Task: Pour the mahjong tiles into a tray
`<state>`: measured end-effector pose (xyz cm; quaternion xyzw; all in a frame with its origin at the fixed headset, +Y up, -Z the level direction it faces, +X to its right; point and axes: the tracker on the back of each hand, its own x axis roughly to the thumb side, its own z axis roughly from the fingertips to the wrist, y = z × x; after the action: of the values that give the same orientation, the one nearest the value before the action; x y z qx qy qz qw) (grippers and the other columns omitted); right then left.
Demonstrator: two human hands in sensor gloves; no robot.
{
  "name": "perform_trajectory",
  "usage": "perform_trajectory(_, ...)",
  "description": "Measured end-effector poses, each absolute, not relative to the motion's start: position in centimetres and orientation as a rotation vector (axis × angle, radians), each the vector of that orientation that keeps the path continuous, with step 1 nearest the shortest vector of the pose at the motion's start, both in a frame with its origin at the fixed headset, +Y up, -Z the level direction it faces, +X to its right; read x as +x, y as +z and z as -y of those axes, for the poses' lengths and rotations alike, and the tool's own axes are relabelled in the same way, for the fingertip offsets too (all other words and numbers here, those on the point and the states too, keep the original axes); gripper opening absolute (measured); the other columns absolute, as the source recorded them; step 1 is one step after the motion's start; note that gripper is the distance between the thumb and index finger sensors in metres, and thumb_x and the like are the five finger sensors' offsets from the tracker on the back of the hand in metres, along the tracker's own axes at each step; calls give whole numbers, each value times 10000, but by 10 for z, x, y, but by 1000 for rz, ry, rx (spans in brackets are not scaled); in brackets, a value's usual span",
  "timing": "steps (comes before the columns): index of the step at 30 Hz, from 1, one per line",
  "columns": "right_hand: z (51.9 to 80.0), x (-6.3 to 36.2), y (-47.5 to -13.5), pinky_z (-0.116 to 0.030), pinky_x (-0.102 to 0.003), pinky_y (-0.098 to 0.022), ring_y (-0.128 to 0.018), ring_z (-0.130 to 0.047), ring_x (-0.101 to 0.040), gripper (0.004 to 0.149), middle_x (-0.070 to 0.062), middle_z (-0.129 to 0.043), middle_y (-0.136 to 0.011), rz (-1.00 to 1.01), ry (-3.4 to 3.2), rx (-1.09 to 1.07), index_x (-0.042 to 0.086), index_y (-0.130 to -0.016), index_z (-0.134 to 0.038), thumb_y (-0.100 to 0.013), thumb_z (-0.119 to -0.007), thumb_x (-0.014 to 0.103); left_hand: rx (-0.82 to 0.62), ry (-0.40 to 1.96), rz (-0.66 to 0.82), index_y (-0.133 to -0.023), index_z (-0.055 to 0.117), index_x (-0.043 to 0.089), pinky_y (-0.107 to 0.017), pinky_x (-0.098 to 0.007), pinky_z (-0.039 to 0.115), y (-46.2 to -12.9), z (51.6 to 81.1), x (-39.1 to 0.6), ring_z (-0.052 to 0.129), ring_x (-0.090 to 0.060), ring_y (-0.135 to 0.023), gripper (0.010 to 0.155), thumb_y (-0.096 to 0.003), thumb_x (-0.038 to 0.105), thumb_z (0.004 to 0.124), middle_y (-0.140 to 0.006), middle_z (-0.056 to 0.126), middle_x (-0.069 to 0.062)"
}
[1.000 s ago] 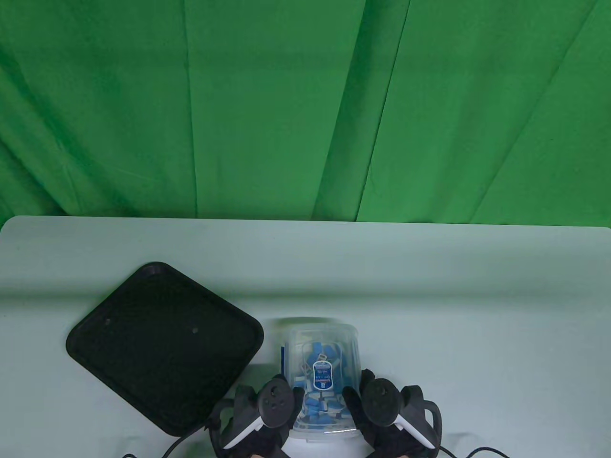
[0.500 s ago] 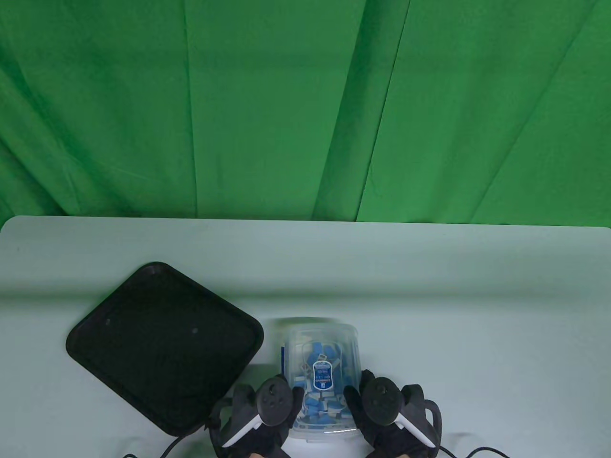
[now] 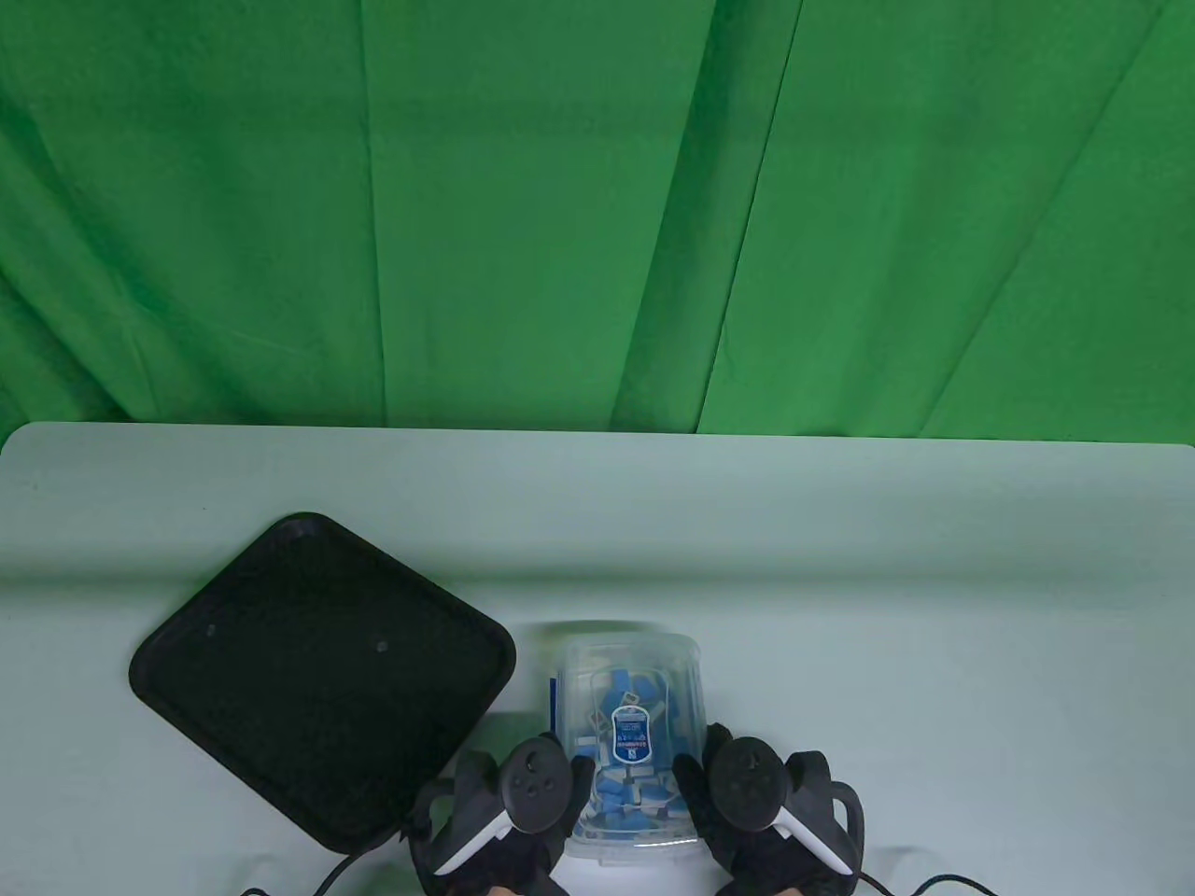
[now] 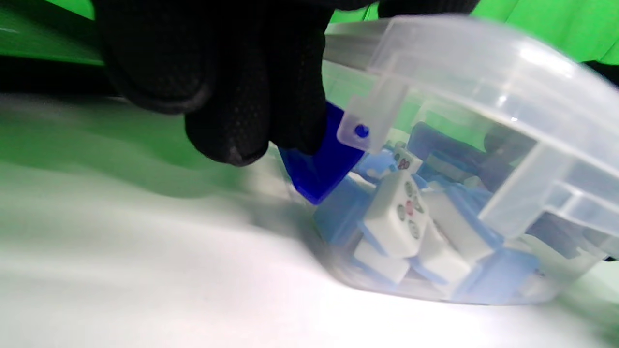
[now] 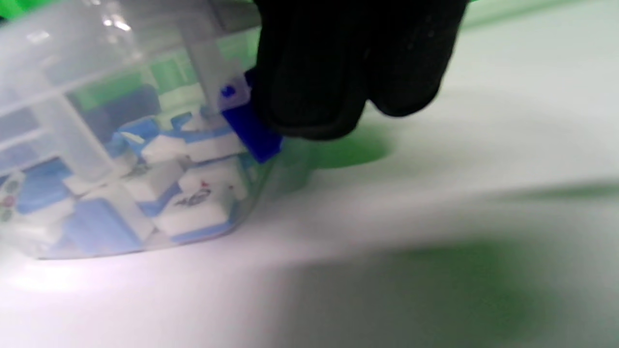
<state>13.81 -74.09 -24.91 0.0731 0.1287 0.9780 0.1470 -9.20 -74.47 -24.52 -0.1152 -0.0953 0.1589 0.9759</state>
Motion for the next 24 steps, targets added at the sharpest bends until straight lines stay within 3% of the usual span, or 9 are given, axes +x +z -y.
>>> perform_trajectory(24, 743, 147, -255, -775, -497, -638, -564, -953, -215, 736, -124, -889, -791, -425, 2720, 194, -64, -1131, -483, -693, -498, 527, -199, 380, 201, -979, 731, -85, -371, -422, 860, -250, 749, -100, 1049, -305, -529, 717, -638, 520, 550, -662, 1035, -74)
